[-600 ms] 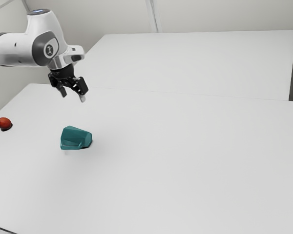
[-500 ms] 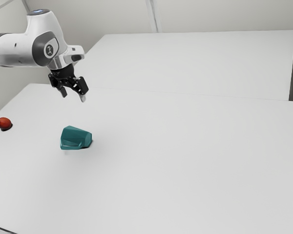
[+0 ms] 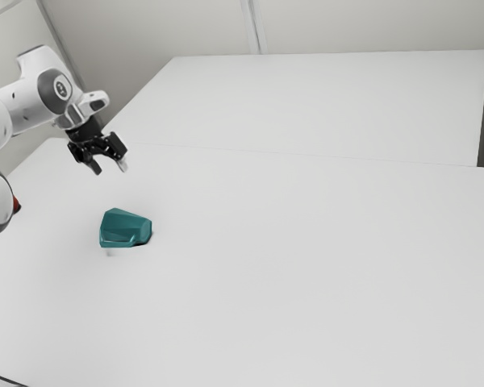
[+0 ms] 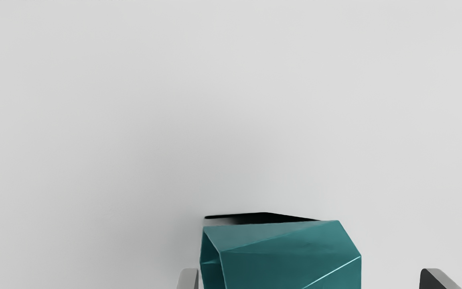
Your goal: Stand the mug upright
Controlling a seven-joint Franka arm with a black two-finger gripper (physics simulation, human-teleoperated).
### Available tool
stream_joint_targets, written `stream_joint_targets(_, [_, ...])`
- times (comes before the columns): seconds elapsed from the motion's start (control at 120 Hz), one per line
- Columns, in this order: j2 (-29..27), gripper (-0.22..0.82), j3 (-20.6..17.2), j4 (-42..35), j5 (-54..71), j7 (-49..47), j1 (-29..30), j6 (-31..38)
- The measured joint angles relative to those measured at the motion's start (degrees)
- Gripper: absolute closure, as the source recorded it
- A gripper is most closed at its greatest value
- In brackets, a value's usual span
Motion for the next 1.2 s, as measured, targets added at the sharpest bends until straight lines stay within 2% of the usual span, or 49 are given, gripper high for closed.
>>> stream_joint_targets(0.15, [5.15,0.00,-1.84,4.77,-3.34,4.55,5.30,-5.16])
stream_joint_targets(0.433, [4.89,0.00,-0.94,2.57,-6.59,10.16,7.85,-12.90])
stream_joint_targets(0.575, [7.00,0.00,-0.95,2.62,-8.53,11.96,9.59,-15.65])
stream_joint_targets(1.2, [11.69,0.00,-1.26,1.17,-21.97,18.22,12.82,-19.26])
